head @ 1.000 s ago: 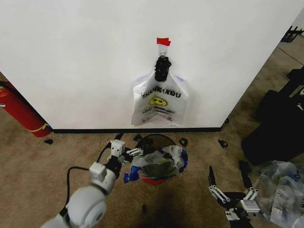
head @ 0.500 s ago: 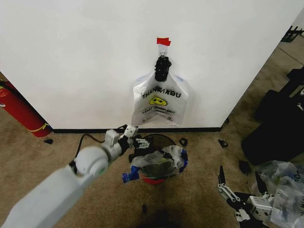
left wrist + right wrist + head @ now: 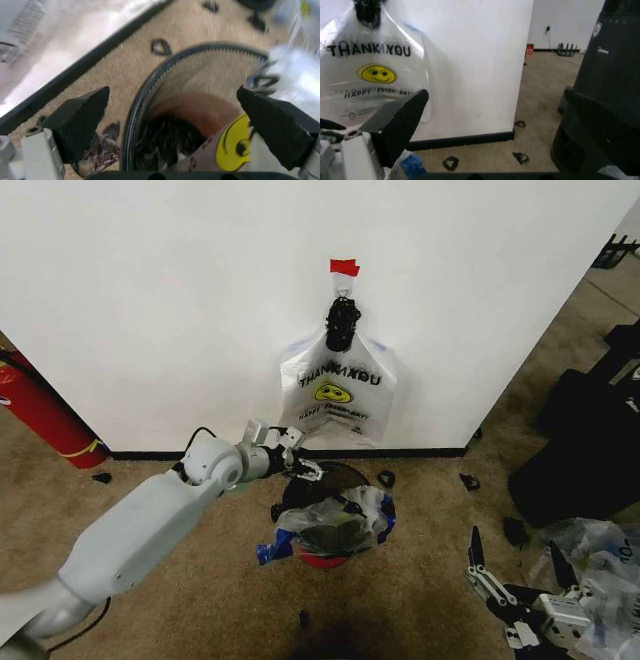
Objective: Pick up the garbage bag from the wall and place it over the trash bin.
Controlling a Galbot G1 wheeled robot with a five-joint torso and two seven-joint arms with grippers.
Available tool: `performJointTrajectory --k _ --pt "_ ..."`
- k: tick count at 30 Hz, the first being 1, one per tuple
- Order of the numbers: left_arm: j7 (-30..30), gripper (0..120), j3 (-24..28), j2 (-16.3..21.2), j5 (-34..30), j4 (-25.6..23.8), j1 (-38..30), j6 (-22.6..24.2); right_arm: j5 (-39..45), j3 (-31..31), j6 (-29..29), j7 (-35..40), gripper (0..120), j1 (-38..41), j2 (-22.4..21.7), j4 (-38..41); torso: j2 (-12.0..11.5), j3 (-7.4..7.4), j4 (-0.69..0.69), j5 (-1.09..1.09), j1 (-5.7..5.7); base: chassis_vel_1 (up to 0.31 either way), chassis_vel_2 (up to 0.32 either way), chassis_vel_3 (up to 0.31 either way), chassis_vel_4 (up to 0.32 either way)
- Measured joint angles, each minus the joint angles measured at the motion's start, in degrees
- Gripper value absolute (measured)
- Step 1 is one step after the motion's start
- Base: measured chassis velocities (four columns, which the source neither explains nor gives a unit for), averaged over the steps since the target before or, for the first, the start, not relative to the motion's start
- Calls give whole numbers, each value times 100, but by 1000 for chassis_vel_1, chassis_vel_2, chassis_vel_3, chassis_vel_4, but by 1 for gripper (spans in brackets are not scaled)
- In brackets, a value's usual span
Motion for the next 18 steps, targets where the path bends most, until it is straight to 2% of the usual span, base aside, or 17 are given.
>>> performJointTrajectory --k 1,10,12,13,16,18 --pt "144 100 213 -61 192 169 -178 -2 14 9 -2 0 100 -8 -5 0 0 0 0 0 0 0 0 0 0" --pt "353 97 754 -282 540 679 -694 -100 153 116 -7 3 100 -14 -13 27 0 0 -2 0 0 0 0 0 0" --pt "420 90 935 -289 618 799 -854 -167 203 154 -17 2 100 -14 -29 45 0 0 -1 0 0 0 0 0 0" --pt "431 90 957 -288 627 812 -875 -175 209 158 -19 1 100 -13 -30 48 0 0 -1 0 0 0 0 0 0" --pt "545 73 1166 -281 695 967 -1101 -241 282 202 -55 -1 100 -5 -46 68 0 0 0 0 0 0 0 0 0" --pt "582 70 1231 -277 705 1021 -1168 -255 303 216 -66 -1 100 5 -50 69 0 0 0 0 0 0 0 0 0"
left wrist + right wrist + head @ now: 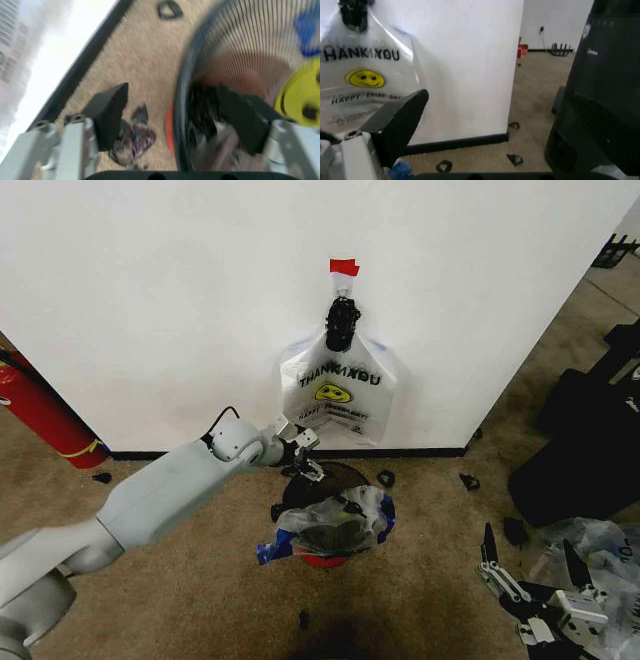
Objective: Pick up the garbage bag from the wall and place it over the trash bin.
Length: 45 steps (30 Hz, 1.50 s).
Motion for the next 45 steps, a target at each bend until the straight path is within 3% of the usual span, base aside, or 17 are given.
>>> performJointTrajectory --k 5,9,17,23,30,34,42,45 --pt "653 48 642 127 360 267 -390 -220 100 124 -92 -11 100 120 16 18 0 0 2 0 0 0 0 0 0" --pt "755 34 853 -47 354 471 -569 -336 298 295 -172 -26 100 177 48 80 0 0 -3 -1 0 0 0 0 0" --pt "773 4 1046 -198 353 598 -726 -375 461 508 -212 -42 100 232 3 86 0 0 0 0 0 0 0 0 0" --pt "653 2 1066 -155 281 452 -699 -296 383 423 -197 -42 100 232 16 38 0 0 0 0 -1 0 0 0 0" --pt "-389 2 365 64 -854 -393 -154 101 351 374 -207 -44 100 257 -5 -31 0 0 -2 -1 -1 0 0 0 0" --pt "-1954 2 -158 147 -2173 -1028 259 585 332 322 -326 -51 100 356 -52 -80 0 0 -1 -1 0 0 0 0 0" --pt "-3080 2 -782 483 -3315 -1680 852 679 301 264 -429 -50 100 398 -132 -75 0 0 2 -1 0 0 0 0 0" --pt "-3846 2 -1198 580 -3825 -2097 1266 566 292 231 -442 -45 100 425 -155 -89 0 0 -1 -1 0 0 0 0 0"
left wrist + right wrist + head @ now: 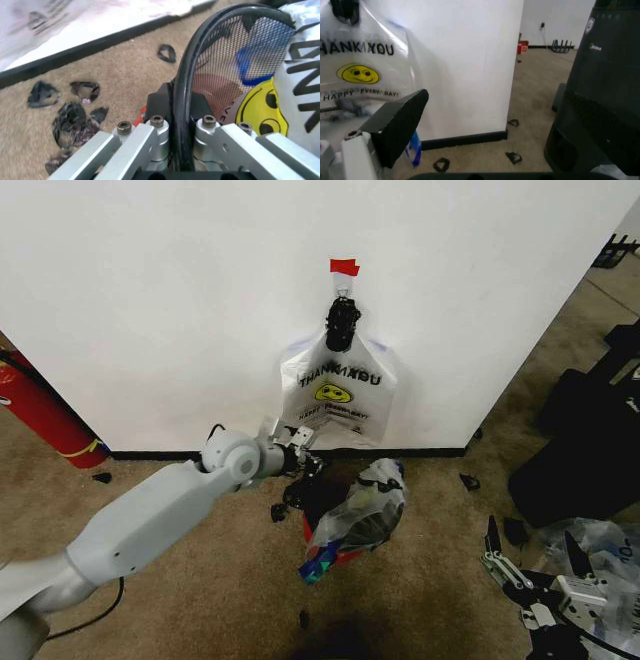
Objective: Pick up the garbage bag from the wall and place it over the trash bin.
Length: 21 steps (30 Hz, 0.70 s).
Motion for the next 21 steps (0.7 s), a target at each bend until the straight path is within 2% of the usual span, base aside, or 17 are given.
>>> performJointTrajectory --k 2,5,9,10,13,17,18,21 --pt "-210 2 -84 22 -130 -124 100 -68 -1 -9 -4 5 100 11 -4 -3 0 0 1 0 0 0 0 0 0" --pt "-1009 2 -470 86 -527 -635 538 -367 -2 -60 -42 22 100 28 -16 -6 0 0 0 0 0 0 0 0 0" --pt "-1777 2 -868 111 -736 -1148 1102 -666 -44 -98 -40 28 100 21 -13 -7 0 0 2 0 0 0 0 0 0" --pt "-1777 2 -868 111 -736 -1148 1102 -666 -44 -98 -40 28 100 21 -13 -7 0 0 2 0 0 0 0 0 0" --pt "-2416 2 -1043 109 -836 -1442 1468 -918 -81 -118 -19 34 100 1 -12 -7 0 0 1 0 0 0 0 0 0" --pt "-3085 2 -1160 13 -870 -1593 1790 -1340 -138 -162 -6 36 100 -9 1 -7 0 0 1 1 0 0 0 0 0" --pt "-3085 2 -1160 13 -870 -1593 1790 -1340 -138 -162 -6 36 100 -9 1 -7 0 0 1 1 0 0 0 0 0" --pt "-3427 2 -1159 -147 -692 -1622 2024 -1840 -149 -192 2 88 100 -38 6 -4 0 0 0 1 0 0 0 0 0"
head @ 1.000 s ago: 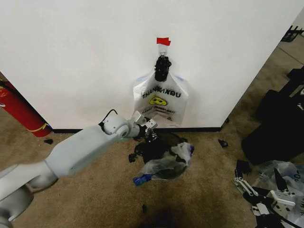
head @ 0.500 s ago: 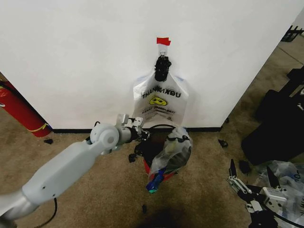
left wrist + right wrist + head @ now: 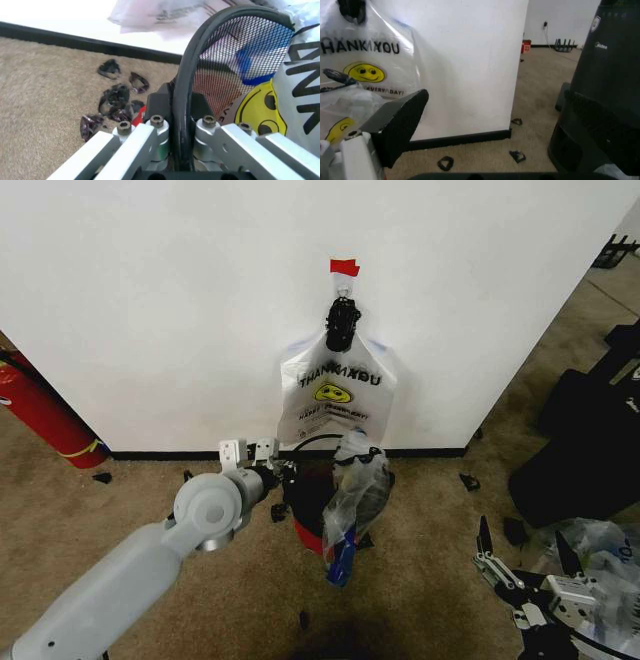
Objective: Pick up the garbage bag from the wall and place it over the trash bin.
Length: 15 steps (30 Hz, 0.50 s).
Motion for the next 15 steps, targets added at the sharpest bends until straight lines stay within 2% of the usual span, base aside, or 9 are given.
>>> performJointTrajectory --k 4,11,15 --pt "-50 2 13 -293 367 -8 406 -509 15 -30 -28 81 100 -65 2 37 0 0 0 -1 0 0 0 0 0" --pt "108 2 66 -691 868 52 889 -694 16 -17 -42 94 100 -42 -17 -2 0 0 1 0 0 0 0 0 0" --pt "141 2 147 -1009 1575 282 1003 -892 6 -26 -36 95 100 -47 -27 -50 0 0 0 1 0 0 0 0 0"
